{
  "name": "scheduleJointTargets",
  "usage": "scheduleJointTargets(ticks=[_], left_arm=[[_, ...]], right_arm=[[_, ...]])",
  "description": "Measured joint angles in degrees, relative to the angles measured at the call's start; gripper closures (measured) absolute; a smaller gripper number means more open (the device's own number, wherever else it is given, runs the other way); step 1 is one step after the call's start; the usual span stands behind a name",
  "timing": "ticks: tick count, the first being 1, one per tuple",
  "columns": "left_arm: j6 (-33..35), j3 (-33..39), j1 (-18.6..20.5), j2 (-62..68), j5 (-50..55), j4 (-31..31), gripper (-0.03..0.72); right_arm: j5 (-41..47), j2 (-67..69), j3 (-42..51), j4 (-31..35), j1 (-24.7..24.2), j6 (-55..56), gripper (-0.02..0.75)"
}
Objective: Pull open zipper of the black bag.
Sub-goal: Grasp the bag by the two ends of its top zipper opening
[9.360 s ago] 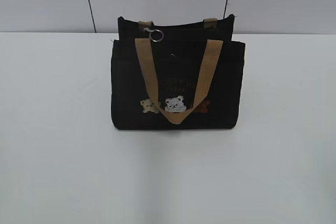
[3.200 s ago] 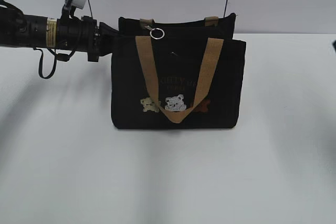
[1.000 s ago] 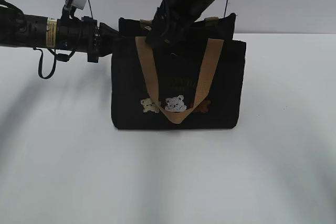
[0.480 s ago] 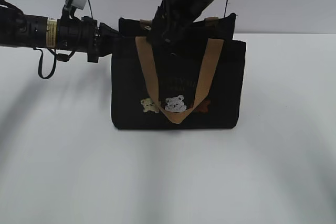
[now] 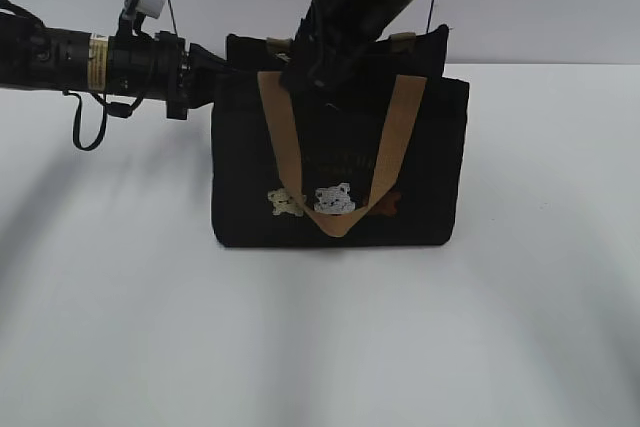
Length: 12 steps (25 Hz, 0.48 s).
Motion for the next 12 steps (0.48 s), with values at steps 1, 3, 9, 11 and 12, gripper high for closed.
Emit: scheduleJointTargets(ticks=[1, 3, 9, 11, 12], left_arm=[[0.0, 0.0, 0.0, 0.0, 0.0, 0.05, 0.677], [0.0, 0.0, 0.0, 0.0, 0.0, 0.05, 0.677], [0.0, 0.0, 0.0, 0.0, -0.1, 0.13, 0.677], [0.0, 0.0, 0.0, 0.0, -0.16, 0.13, 0.677], [0.0, 0.0, 0.0, 0.0, -0.16, 0.13, 0.677]], right_arm=[[0.0, 0.0, -0.06, 0.0, 0.0, 0.0, 0.4], [0.27, 0.0, -0.2, -0.06, 0.0, 0.0, 0.423], [0.86, 0.0, -0.26, -0.12, 0.0, 0.0, 0.487], [0.95, -0.13, -0.26, -0.17, 0.0, 0.0, 0.489], [0.97, -0.17, -0.26, -0.17, 0.0, 0.0, 0.489]])
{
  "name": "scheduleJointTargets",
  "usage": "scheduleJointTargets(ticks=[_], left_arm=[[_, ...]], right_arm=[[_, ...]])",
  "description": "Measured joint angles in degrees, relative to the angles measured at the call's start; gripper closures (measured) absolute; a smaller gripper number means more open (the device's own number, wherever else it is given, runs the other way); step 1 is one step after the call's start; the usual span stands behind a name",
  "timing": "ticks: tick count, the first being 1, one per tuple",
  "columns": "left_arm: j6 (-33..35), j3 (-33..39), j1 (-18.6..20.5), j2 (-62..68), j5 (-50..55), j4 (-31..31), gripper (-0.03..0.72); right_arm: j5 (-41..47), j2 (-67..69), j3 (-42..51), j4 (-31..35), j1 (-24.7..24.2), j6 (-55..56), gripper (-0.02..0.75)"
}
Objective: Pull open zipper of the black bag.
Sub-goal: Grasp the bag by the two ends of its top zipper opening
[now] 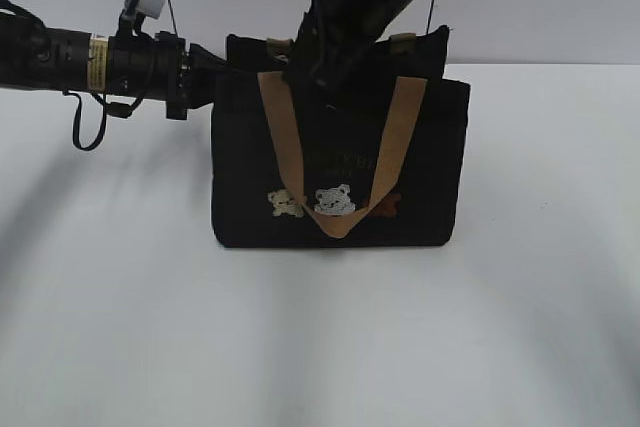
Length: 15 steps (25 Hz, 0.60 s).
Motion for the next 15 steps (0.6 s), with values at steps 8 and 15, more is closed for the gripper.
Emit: scheduleJointTargets(ticks=[8, 15], left_arm=[[0.0, 0.0, 0.0, 0.0, -0.24, 0.04, 0.677], [0.0, 0.0, 0.0, 0.0, -0.29, 0.04, 0.677]], right_arm=[[1.08, -0.41, 0.0, 0.0, 0.0, 0.11, 0.489], [3.11, -1.89, 0.0, -0.84, -0.06, 1.08, 0.489]])
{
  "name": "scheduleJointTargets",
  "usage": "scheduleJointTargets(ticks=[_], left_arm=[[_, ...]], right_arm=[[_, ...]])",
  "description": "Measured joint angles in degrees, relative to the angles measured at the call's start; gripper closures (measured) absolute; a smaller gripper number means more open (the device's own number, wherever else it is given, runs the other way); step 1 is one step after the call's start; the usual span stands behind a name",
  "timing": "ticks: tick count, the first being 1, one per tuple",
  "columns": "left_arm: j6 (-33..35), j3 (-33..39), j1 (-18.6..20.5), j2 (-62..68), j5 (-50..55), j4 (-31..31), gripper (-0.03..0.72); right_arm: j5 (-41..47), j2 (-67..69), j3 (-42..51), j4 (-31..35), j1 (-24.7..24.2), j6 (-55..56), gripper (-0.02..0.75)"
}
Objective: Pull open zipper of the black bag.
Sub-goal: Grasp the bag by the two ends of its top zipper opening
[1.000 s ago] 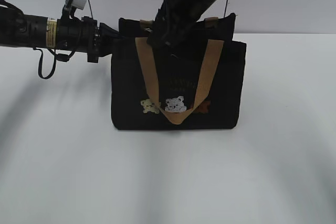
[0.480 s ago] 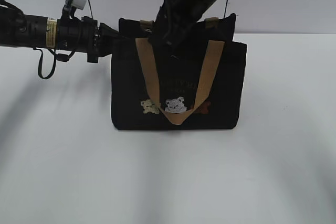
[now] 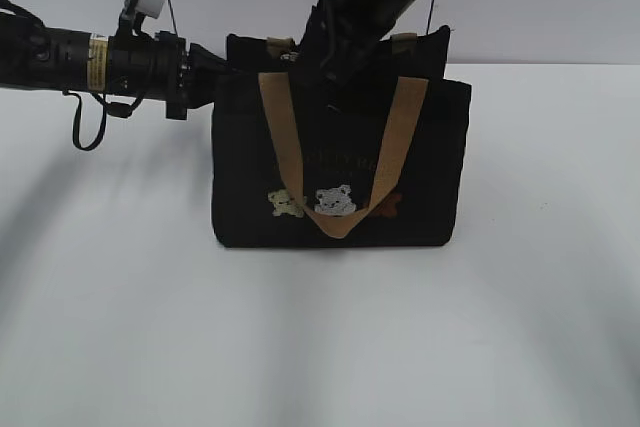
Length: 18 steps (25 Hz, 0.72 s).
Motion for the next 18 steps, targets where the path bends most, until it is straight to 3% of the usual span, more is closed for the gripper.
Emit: scheduleJointTargets(ticks=[18], left_arm=[[0.0, 0.0, 0.0, 0.0, 0.0, 0.0, 0.677]], right_arm=[[0.69, -0.02, 0.0, -4.27, 0.0, 5.58, 0.489]])
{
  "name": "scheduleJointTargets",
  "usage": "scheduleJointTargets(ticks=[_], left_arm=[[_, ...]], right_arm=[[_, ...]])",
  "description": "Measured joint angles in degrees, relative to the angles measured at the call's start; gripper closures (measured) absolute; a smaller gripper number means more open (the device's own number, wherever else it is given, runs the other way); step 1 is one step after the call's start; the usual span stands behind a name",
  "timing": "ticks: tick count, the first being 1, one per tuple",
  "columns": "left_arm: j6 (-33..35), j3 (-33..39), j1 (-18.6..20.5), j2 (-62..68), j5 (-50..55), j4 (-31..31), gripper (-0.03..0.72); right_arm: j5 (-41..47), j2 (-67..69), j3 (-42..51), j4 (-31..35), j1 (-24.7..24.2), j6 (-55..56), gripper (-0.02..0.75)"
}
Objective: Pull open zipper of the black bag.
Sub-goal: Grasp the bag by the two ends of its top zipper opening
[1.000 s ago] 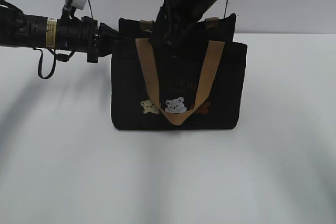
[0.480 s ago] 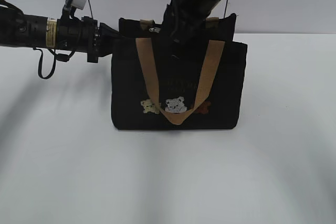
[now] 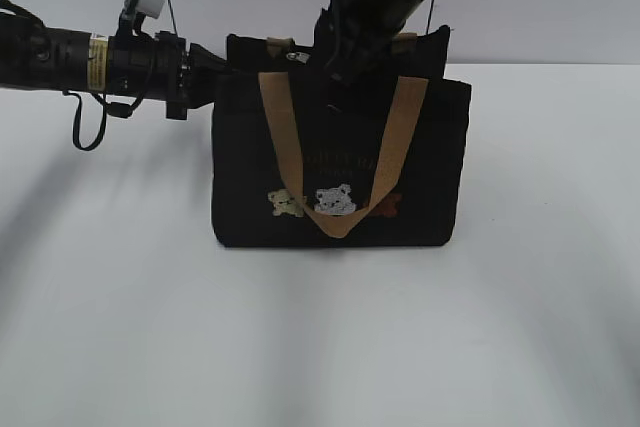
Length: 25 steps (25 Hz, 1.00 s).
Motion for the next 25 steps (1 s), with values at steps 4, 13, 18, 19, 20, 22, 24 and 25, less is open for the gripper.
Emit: scheduleJointTargets(ticks=[4, 13, 18, 19, 20, 22, 24, 25], left_arm=[[0.0, 0.0, 0.0, 0.0, 0.0, 0.0, 0.677], [0.0, 0.0, 0.0, 0.0, 0.0, 0.0, 0.677], [0.0, 0.0, -0.02, 0.0, 0.0, 0.0, 0.677], [0.0, 0.0, -0.02, 0.0, 0.0, 0.0, 0.677], [0.0, 0.0, -0.07, 0.0, 0.0, 0.0, 0.677], [0.0, 0.0, -0.07, 0.0, 0.0, 0.0, 0.677], [0.0, 0.0, -0.07, 0.0, 0.0, 0.0, 0.677], [0.0, 0.0, -0.07, 0.0, 0.0, 0.0, 0.677]], right_arm=[[0.29, 0.0, 0.0, -0.5, 0.0, 0.96, 0.489], [1.01, 0.0, 0.0, -2.69, 0.0, 3.31, 0.49], [1.46, -0.05, 0.0, -4.4, 0.0, 6.06, 0.49], [1.53, -0.05, -0.05, -4.53, 0.0, 6.27, 0.49], [1.81, -0.05, -0.05, -4.83, 0.0, 6.58, 0.49], [2.42, -0.16, -0.05, -5.52, 0.0, 7.49, 0.49], [2.77, -0.35, -0.11, -6.65, 0.0, 8.5, 0.49], [2.94, -0.56, -0.11, -7.27, 0.0, 8.96, 0.49]])
